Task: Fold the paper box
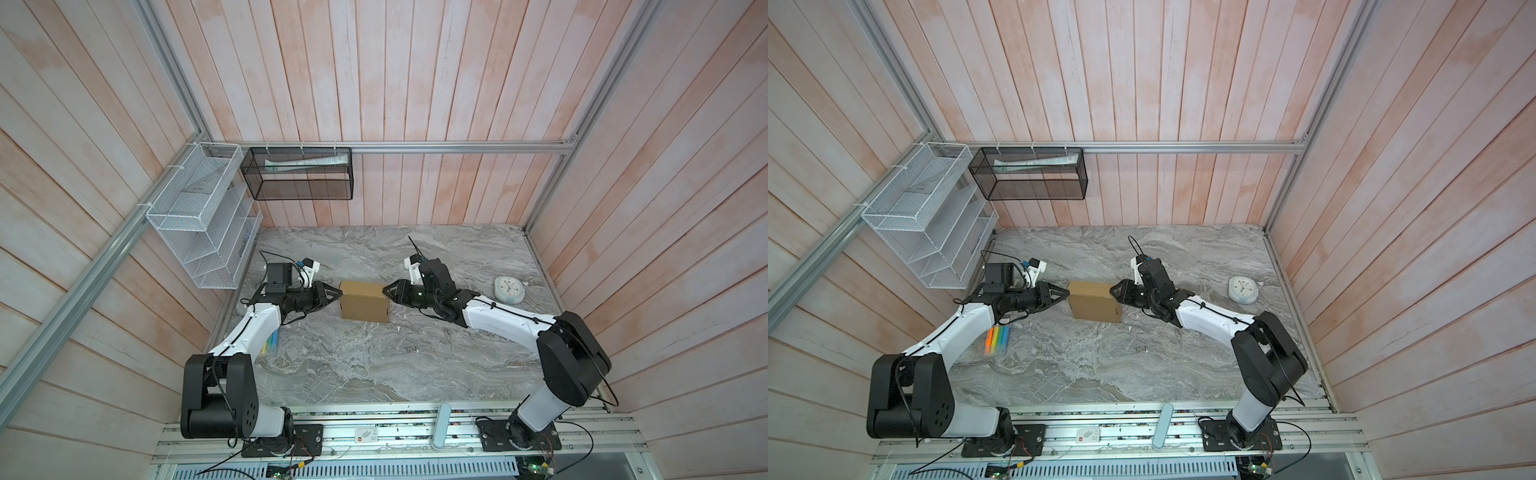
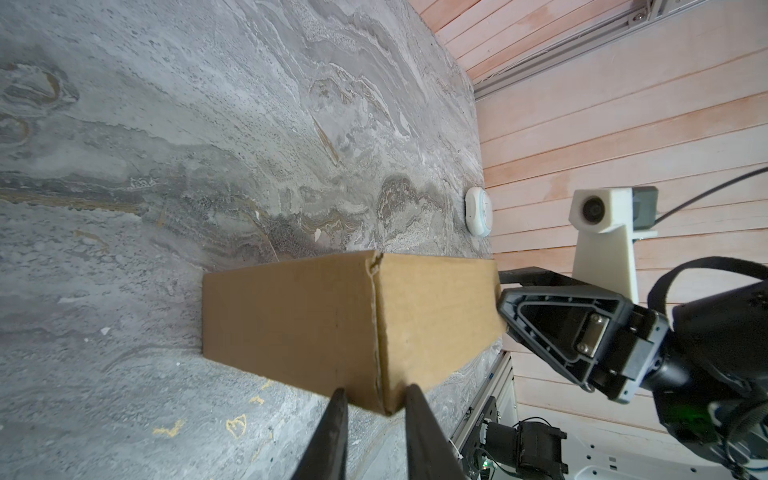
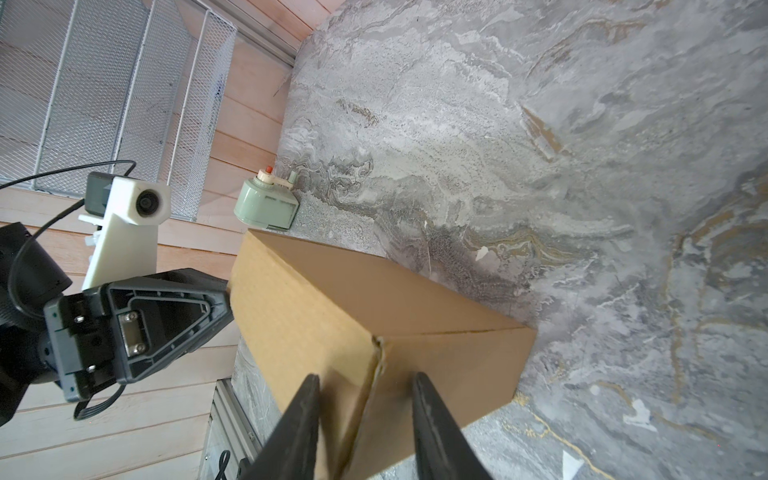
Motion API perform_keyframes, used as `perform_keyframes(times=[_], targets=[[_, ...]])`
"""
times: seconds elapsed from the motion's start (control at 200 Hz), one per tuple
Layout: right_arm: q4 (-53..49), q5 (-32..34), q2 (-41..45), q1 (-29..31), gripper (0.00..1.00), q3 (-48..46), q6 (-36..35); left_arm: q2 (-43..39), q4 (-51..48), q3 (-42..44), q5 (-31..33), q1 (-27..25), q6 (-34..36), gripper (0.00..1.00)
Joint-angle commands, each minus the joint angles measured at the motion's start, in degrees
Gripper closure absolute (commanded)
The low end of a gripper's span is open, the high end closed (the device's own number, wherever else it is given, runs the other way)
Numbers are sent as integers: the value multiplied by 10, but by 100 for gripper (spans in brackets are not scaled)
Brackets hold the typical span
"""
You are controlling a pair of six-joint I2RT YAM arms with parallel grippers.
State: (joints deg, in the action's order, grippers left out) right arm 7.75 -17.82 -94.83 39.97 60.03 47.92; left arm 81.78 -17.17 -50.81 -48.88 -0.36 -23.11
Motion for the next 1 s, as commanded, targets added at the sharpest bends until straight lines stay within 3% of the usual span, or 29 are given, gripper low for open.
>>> perform_keyframes(times=[0.0,0.995], targets=[[-8,-7,-5,0,63,-12,-8,4,-15,-10,15,-9,11,76],[-57,24,29,32,65,-33,-35,-75,-93,35,35,-12,1,77]])
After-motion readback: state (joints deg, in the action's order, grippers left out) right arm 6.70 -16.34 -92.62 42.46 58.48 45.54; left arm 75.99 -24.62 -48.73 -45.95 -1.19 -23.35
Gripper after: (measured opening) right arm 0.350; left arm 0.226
